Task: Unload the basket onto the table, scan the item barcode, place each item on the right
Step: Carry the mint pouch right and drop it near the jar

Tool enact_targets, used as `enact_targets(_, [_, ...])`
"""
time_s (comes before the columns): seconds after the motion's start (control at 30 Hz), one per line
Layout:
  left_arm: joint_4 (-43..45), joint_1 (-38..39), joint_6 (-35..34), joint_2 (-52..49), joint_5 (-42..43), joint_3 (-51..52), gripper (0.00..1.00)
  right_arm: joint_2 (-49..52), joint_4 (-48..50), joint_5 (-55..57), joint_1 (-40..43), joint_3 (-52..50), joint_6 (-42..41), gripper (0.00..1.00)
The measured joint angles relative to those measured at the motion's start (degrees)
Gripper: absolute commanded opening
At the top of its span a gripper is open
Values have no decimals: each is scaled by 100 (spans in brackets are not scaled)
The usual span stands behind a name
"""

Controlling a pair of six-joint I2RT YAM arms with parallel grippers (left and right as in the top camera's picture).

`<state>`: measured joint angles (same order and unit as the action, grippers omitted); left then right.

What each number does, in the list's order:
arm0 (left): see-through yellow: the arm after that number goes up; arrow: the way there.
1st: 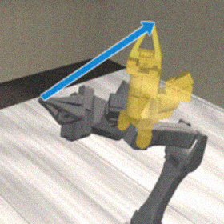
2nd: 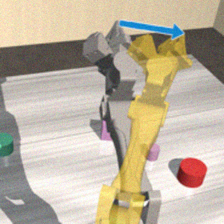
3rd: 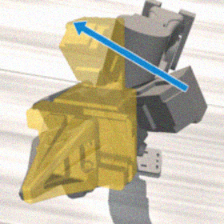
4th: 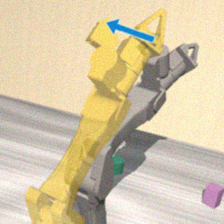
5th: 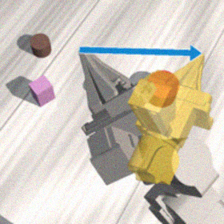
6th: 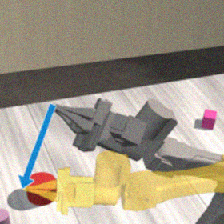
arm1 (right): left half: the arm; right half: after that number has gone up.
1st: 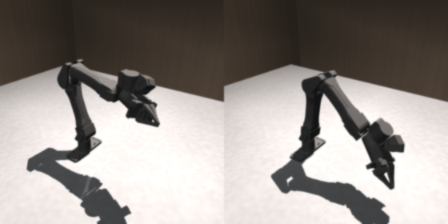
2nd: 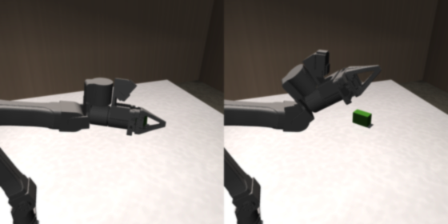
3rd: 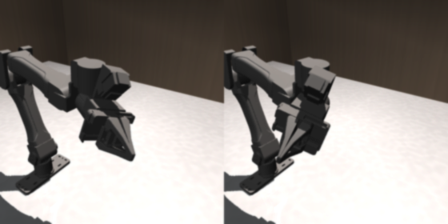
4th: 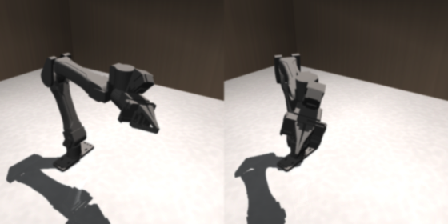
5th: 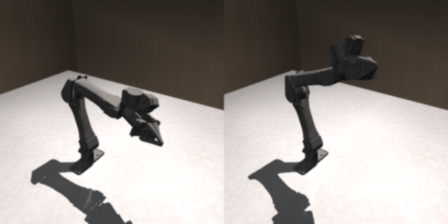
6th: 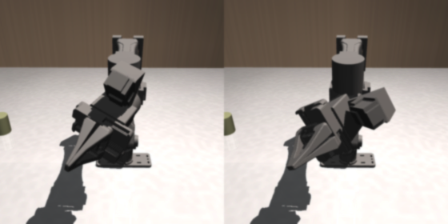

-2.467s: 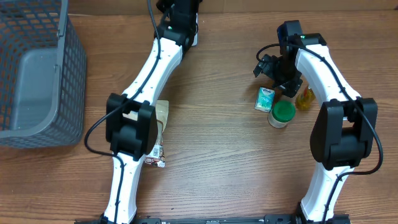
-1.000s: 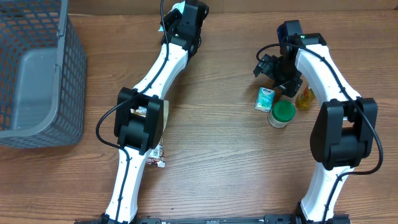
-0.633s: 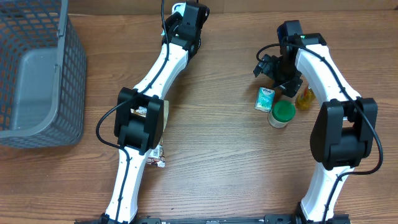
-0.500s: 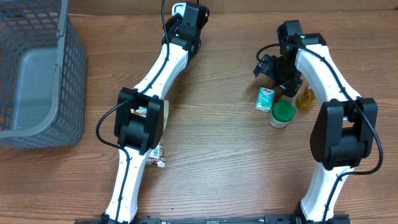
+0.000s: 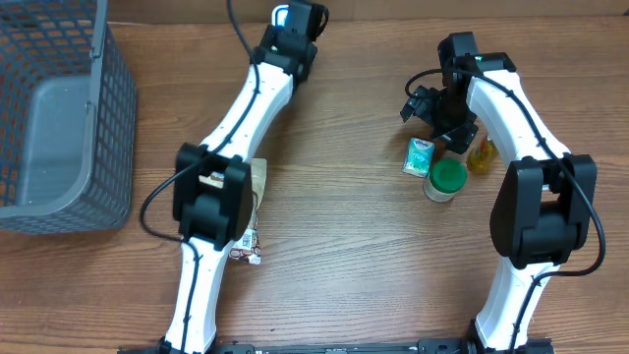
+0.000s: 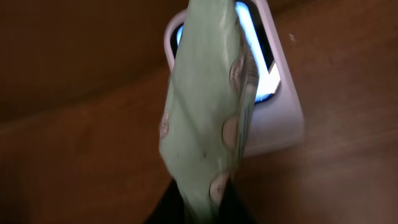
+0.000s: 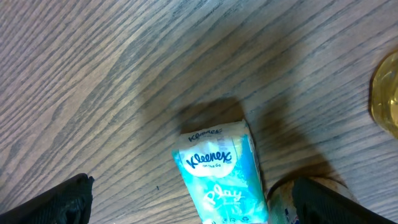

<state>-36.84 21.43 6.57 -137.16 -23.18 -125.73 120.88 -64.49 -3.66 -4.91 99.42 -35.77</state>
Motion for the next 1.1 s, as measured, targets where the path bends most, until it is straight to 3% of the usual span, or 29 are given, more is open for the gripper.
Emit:
enact_targets(0.27, [-2824, -26, -1891, 1569, 2035, -125, 4, 0, 2, 0, 0, 0, 2, 100])
enact_targets(0.43, [-3762, 39, -2675, 1714, 2820, 55, 4, 0, 7, 0, 0, 0, 2, 100])
enact_targets(0.6, [-3333, 313, -3259, 1580, 3364, 1158, 4, 0, 2, 2, 0, 0, 2, 100])
enact_targets(1.0, [-710, 1373, -4433, 1458, 4489, 3237, 8, 0, 2, 0, 0, 0, 4, 100])
enact_targets(1.1, [-293, 1615, -4747, 1458, 4577, 3475, 16, 0, 4, 0, 0, 0, 2, 100])
